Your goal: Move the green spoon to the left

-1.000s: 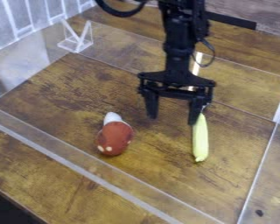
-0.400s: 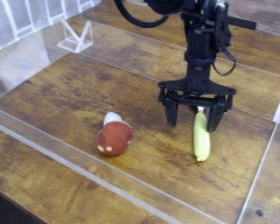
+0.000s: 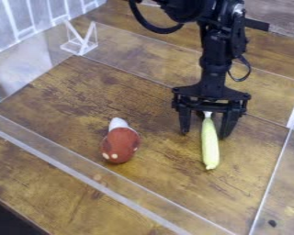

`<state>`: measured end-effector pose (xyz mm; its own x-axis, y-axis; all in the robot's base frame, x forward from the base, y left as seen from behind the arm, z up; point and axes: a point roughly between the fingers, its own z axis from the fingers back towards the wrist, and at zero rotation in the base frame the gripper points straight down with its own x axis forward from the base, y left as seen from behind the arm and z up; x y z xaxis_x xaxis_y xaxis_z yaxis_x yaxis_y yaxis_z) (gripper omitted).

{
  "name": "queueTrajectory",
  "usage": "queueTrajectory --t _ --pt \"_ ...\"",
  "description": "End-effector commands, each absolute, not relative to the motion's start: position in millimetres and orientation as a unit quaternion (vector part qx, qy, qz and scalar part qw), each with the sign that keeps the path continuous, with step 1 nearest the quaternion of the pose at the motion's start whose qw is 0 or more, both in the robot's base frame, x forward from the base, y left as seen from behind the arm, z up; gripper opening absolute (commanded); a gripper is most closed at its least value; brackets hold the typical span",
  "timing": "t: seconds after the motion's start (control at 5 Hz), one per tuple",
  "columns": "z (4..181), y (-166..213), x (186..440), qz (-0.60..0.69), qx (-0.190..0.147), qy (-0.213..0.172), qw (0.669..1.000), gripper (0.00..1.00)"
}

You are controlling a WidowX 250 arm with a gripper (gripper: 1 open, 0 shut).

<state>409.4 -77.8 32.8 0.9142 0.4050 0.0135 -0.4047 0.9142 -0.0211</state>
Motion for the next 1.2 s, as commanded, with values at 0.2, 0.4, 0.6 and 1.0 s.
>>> queueTrajectory --t 0.2,0.4,0.6,1.0 --pt "69.6 -75.4 411.2 0.202 -0.022 -0.033 0.979 1.00" --pt "69.4 -71.3 414.5 0.238 -0.023 -0.031 0.970 1.00" --pt "68.9 -66.3 418.5 0.276 -0.024 -0.030 0.960 1.00" --pt "63.2 -67.1 429.3 0.312 -0.024 -0.028 0.949 0.00"
